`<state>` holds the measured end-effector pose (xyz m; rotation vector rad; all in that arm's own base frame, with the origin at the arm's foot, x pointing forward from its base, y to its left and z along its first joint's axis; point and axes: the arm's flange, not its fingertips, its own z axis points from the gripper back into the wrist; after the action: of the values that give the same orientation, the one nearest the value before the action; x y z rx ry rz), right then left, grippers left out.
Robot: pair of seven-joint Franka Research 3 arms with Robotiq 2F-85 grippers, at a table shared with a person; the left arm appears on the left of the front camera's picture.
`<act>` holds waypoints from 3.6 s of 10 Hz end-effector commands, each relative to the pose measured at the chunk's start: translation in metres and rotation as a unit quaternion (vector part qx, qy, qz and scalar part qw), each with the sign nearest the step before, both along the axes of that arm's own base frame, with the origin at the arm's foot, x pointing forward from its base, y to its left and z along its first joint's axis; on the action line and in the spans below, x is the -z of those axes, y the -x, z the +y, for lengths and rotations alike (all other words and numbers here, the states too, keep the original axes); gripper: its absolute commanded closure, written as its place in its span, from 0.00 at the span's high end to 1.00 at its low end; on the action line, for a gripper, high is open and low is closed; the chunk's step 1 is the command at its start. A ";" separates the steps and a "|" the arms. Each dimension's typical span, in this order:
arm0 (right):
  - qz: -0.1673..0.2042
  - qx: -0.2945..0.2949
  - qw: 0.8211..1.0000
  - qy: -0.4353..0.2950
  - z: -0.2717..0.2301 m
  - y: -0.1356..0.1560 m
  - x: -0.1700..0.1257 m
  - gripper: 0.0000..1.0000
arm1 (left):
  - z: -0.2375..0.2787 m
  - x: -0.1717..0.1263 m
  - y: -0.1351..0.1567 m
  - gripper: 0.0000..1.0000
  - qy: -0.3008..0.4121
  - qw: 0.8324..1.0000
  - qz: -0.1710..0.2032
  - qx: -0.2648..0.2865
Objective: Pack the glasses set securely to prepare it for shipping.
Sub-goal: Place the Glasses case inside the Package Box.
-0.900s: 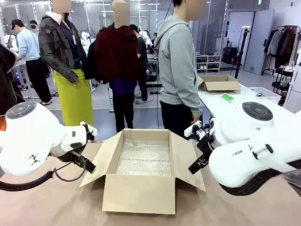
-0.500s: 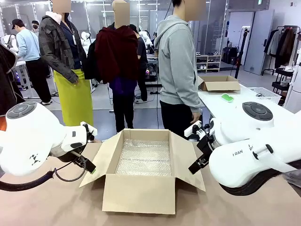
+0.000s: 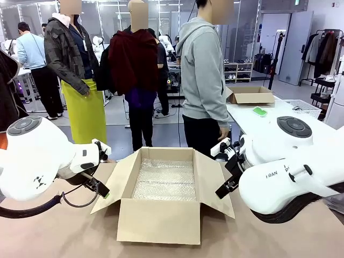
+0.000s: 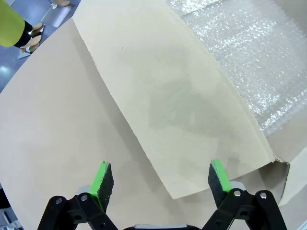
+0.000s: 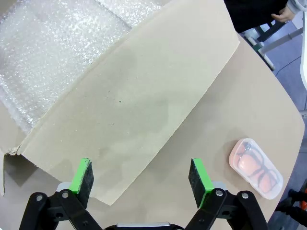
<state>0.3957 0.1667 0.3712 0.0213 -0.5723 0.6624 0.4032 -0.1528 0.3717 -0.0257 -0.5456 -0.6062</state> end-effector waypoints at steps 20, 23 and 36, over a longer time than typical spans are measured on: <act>0.051 -0.177 0.976 0.118 -0.154 -0.063 -0.081 1.00 | 0.073 -0.198 0.046 1.00 0.104 0.993 -0.031 0.049; 0.059 -0.188 0.973 0.123 -0.156 -0.071 -0.086 1.00 | 0.073 -0.198 0.046 1.00 0.104 0.993 -0.031 0.049; 0.174 -0.399 0.889 0.143 -0.190 -0.189 0.031 1.00 | 0.073 -0.198 0.046 1.00 0.104 0.993 -0.031 0.049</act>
<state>0.5782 -0.0210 0.3421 0.0781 -0.0556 1.4924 0.3570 -0.0812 0.5680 -0.2233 -0.6657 -0.6418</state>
